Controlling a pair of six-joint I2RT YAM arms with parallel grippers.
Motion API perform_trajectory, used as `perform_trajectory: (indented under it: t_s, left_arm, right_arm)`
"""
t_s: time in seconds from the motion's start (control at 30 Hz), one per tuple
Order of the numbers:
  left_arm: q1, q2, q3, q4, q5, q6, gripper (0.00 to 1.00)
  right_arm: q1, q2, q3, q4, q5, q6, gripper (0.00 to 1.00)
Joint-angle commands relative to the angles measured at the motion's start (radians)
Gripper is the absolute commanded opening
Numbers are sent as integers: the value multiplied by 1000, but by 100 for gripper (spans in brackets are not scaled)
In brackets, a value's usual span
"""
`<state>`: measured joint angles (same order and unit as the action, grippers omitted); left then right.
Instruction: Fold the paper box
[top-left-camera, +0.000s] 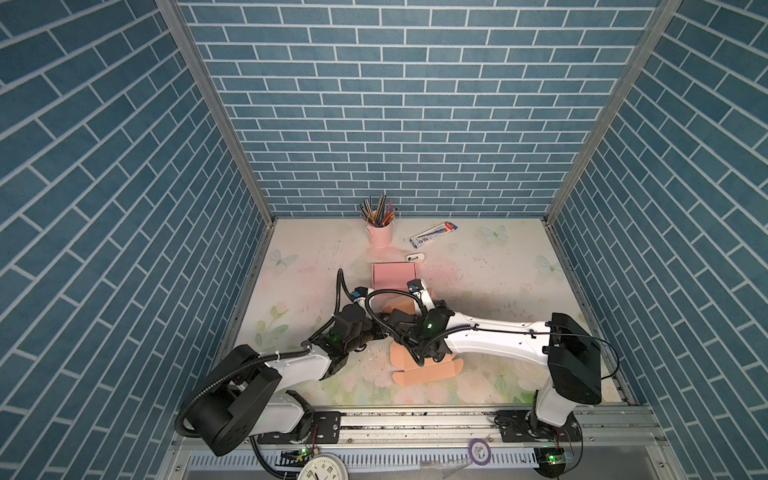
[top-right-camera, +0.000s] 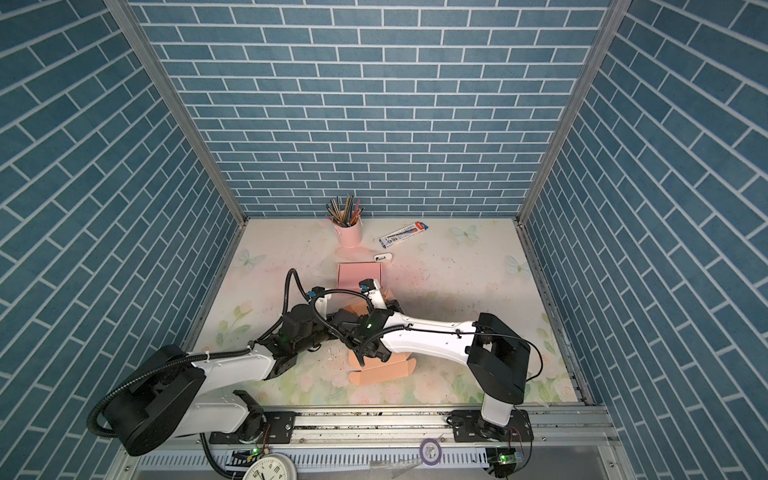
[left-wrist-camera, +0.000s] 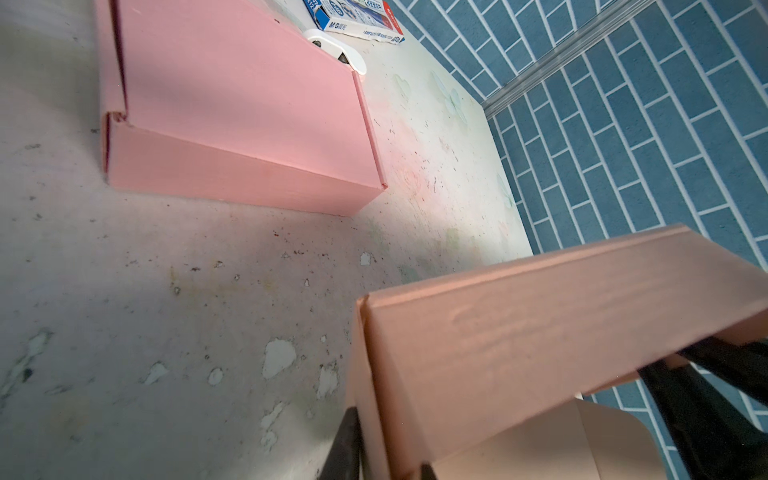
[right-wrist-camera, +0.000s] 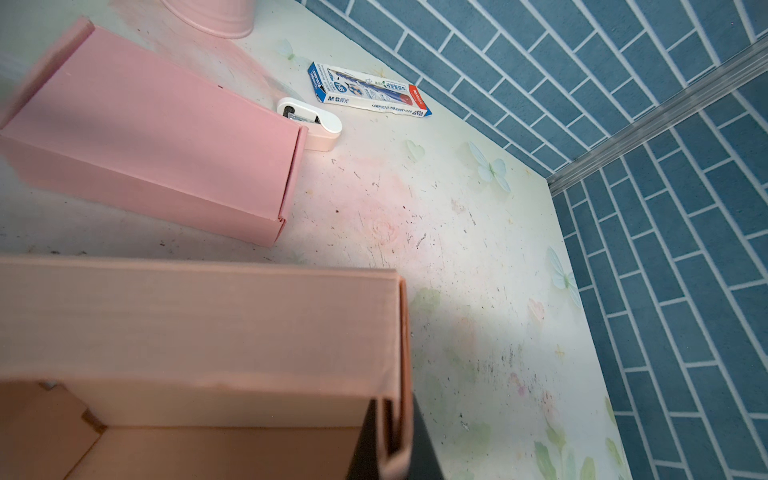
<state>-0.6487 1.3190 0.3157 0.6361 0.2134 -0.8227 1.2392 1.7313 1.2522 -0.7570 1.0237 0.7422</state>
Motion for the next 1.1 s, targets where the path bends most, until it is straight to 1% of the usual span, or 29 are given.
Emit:
perform_trajectory:
  t_s: [0.0, 0.17, 0.4, 0.67, 0.77, 1.0, 1.07]
  left_arm:
    - [-10, -16, 25, 38, -14, -7, 16]
    - [-9, -14, 31, 22, -35, 8, 16]
    - [-10, -3, 42, 3, -62, 28, 16]
    - [-9, -1, 51, -28, -90, 52, 16]
    - [-9, -8, 52, -43, -101, 63, 16]
    - [-8, -17, 63, -69, -118, 81, 16]
    - [-9, -22, 68, -84, -126, 91, 16]
  right_arm:
    - [8, -43, -20, -1, 11, 51, 13]
    - [15, -115, -70, 81, -5, 16, 22]
    - [24, -187, -122, 171, -35, -18, 30]
    - [28, -270, -217, 349, -137, -91, 40]
    - [28, -290, -237, 369, -161, -99, 42]
    - [28, -341, -298, 447, -225, -136, 55]
    - [29, -354, -303, 452, -231, -142, 56]
